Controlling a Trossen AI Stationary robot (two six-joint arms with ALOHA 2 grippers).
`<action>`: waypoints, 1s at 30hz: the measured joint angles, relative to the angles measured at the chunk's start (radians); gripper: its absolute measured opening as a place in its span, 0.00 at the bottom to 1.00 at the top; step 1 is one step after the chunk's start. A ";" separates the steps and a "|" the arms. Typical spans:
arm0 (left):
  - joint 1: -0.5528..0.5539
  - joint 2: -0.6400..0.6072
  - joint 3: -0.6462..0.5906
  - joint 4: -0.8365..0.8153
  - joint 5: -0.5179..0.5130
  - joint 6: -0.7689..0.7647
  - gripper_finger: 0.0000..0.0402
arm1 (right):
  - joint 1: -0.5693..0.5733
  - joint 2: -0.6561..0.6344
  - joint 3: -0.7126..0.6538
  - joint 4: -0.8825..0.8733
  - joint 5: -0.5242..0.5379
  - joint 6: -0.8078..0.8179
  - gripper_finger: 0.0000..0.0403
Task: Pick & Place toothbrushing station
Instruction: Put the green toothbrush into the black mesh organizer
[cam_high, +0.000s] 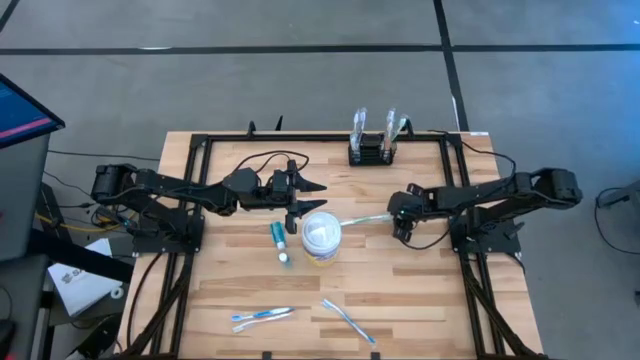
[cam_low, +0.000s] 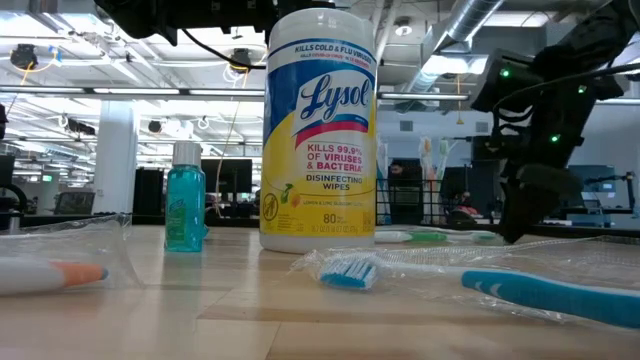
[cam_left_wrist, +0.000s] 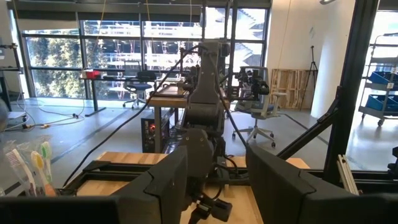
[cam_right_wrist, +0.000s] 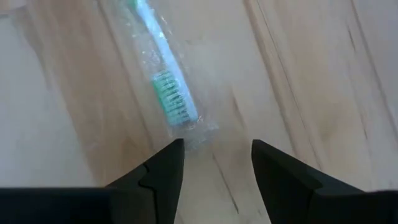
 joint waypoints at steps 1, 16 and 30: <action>0.000 0.000 0.000 0.000 0.000 0.000 0.39 | 0.000 -0.008 0.000 -0.005 0.000 0.000 0.44; 0.000 0.000 0.000 0.000 0.000 0.000 0.39 | 0.000 -0.046 0.001 -0.016 -0.067 0.008 0.43; 0.000 0.000 0.000 0.000 0.000 0.000 0.39 | 0.005 -0.046 0.054 -0.044 -0.149 0.034 0.41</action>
